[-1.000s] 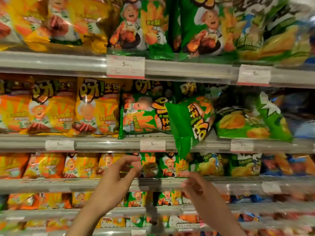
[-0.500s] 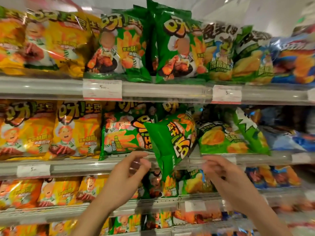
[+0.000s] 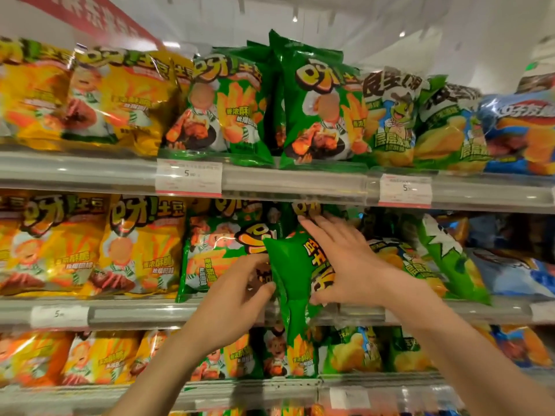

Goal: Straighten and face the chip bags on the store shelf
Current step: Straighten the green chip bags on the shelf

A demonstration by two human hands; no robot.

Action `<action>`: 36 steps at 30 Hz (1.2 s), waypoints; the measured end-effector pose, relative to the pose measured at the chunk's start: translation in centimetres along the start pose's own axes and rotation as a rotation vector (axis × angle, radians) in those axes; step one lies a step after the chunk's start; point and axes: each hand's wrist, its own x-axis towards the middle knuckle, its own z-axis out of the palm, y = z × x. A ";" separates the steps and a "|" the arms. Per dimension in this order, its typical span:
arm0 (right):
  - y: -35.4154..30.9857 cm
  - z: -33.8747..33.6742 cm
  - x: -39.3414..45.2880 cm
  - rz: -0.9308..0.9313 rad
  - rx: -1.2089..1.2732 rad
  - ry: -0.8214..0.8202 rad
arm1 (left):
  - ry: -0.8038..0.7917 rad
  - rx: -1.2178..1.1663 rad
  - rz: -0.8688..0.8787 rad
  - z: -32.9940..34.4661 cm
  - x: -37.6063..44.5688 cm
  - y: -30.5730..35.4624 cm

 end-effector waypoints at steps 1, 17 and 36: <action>0.2 0.2 0.4 -0.030 0.002 -0.015 | -0.003 0.038 0.014 -0.2 0.1 -0.3; 2.1 2.2 -1.1 -0.085 0.074 0.102 | -0.190 0.983 0.010 -4.0 8.4 -3.2; 2.8 2.5 -2.0 -0.037 0.210 0.240 | 0.326 0.779 -0.223 -3.3 9.4 -2.4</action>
